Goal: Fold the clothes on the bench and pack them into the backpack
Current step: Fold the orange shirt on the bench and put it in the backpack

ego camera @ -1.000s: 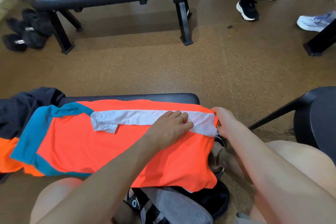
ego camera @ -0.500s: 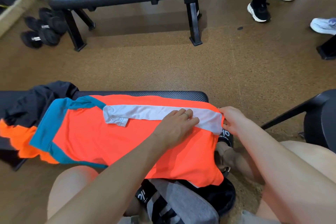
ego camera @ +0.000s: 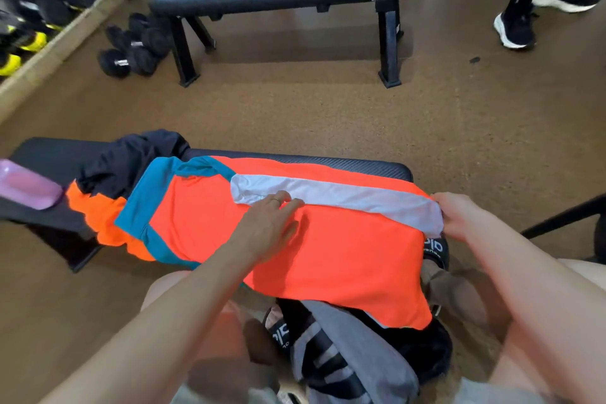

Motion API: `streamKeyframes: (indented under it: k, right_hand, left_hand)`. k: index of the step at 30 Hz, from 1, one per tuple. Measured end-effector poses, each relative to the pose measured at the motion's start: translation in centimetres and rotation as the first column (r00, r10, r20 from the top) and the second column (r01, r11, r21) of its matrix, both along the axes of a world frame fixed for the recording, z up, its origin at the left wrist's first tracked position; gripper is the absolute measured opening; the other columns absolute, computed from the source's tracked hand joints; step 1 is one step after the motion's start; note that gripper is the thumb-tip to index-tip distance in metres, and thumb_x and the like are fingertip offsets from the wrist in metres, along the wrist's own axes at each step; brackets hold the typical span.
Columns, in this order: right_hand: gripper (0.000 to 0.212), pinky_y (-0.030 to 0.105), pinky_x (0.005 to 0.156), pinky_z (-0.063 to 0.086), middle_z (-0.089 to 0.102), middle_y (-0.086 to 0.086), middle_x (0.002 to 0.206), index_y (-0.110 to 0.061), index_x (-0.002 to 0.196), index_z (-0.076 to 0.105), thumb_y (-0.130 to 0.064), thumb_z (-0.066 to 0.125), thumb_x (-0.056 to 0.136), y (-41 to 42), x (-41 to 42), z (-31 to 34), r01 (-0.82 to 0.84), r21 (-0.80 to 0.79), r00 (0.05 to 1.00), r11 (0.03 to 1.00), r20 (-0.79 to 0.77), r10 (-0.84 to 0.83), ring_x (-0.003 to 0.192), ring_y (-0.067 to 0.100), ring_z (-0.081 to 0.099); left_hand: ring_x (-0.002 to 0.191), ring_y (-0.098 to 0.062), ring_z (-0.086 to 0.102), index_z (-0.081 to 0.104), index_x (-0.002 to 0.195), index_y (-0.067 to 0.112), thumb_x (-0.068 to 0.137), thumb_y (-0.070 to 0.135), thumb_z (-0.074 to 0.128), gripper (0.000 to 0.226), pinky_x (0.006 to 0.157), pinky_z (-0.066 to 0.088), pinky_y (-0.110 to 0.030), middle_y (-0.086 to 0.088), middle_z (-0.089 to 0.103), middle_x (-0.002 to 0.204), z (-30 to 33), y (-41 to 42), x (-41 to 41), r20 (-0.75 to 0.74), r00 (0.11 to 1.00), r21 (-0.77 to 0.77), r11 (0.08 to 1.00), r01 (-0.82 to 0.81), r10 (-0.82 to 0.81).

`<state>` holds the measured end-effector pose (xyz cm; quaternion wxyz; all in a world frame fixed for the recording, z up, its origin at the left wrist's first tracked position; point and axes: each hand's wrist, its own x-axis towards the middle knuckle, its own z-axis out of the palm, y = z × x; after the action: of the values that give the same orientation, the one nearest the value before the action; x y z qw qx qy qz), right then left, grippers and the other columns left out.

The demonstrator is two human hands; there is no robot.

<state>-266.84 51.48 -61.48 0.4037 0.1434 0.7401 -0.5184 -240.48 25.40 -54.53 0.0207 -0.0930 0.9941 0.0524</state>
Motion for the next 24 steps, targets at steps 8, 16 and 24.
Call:
streamKeyframes:
  k: [8, 16, 24]
  right_hand:
    - [0.017, 0.025, 0.052, 0.042, 0.052, 0.014, 0.070, -0.007, 0.082, 0.054, -0.013, 0.047, 0.095, -0.1, 3.0, 1.9, -0.011, 0.125, 0.995, 0.992, -0.093, 0.023, 0.055, 0.022, 0.047]
    - [0.018, 0.037, 0.079, 0.044, 0.064, 0.010, 0.099, -0.009, 0.107, 0.055, -0.011, 0.057, 0.090, 1.2, 11.8, 5.1, -0.009, 0.238, 0.727, 0.971, -0.666, 0.169, 0.095, 0.031, 0.060]
    - [0.018, 0.027, 0.076, 0.037, 0.053, -0.007, 0.098, -0.017, 0.107, 0.059, -0.017, 0.061, 0.089, -1.4, 25.1, 6.2, -0.520, 0.374, 0.204, 0.768, -0.819, 0.537, 0.089, 0.013, 0.052]
  left_hand:
    - [0.117, -0.035, 0.051, 0.046, 0.142, 0.018, 0.093, 0.049, 0.051, 0.058, 0.096, 0.047, -0.043, -0.014, 0.048, 0.134, -0.2, -0.5, 4.1, 0.083, 0.964, 0.056, 0.965, -0.256, 0.251]
    - [0.110, -0.046, 0.050, 0.048, 0.110, -0.005, 0.084, 0.033, 0.070, 0.051, 0.094, 0.042, -0.052, -0.027, 0.052, 0.114, -2.5, -2.3, 11.2, 0.069, 0.512, 0.367, 0.456, -0.811, 0.856]
    - [0.129, -0.033, 0.046, 0.023, 0.146, 0.003, 0.086, 0.027, 0.072, 0.081, 0.102, 0.041, -0.045, -0.016, 0.043, 0.144, -2.8, -4.2, 14.0, 0.374, 0.047, 0.774, -0.284, -0.566, 0.926]
